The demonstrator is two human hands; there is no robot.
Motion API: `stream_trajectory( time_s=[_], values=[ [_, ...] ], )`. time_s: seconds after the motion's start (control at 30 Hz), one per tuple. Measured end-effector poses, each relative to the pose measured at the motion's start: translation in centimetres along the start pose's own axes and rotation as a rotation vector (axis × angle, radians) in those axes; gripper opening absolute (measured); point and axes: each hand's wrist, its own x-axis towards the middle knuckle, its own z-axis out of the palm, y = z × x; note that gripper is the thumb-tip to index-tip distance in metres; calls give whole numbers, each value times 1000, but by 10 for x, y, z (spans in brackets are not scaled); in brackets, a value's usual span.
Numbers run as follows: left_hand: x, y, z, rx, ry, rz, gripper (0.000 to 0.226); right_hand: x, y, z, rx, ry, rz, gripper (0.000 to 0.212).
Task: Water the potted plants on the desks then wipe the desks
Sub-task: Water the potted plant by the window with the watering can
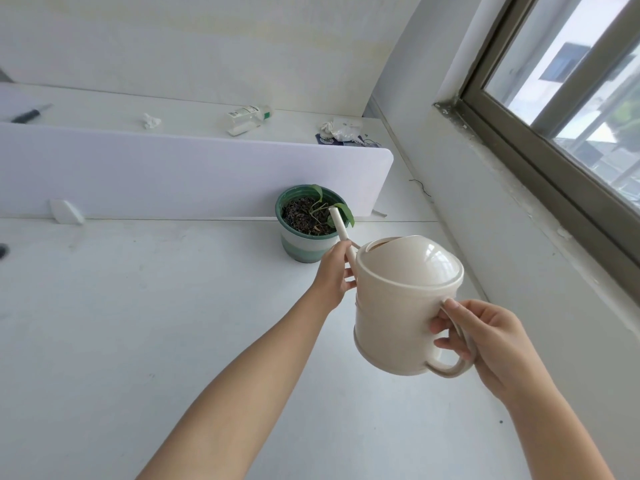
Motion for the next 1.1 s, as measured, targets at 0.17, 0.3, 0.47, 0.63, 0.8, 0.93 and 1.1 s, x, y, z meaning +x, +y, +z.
stream_trajectory(
  time_s=[0.17,0.3,0.47,0.63,0.8,0.93,1.1],
  values=[
    [-2,-5,-22,-17,38,1,17,-5,4,15,0,-49,47,56],
    [-1,3,-37,-7,67,42,18,-3,8,28,-28,-42,39,27],
    [5,11,-46,-15,57,88,19,-1,11,41,-17,-53,28,25],
    [1,3,-47,1,55,68,19,-9,18,38,-26,-42,47,25],
    [-11,-19,-43,49,34,35,19,-26,28,19,-45,-8,75,27],
    [-22,-37,-37,83,10,21,18,-40,42,2,-45,48,97,25],
    [-41,-56,-36,148,25,35,16,-54,74,-20,-62,66,139,22]
  ],
)
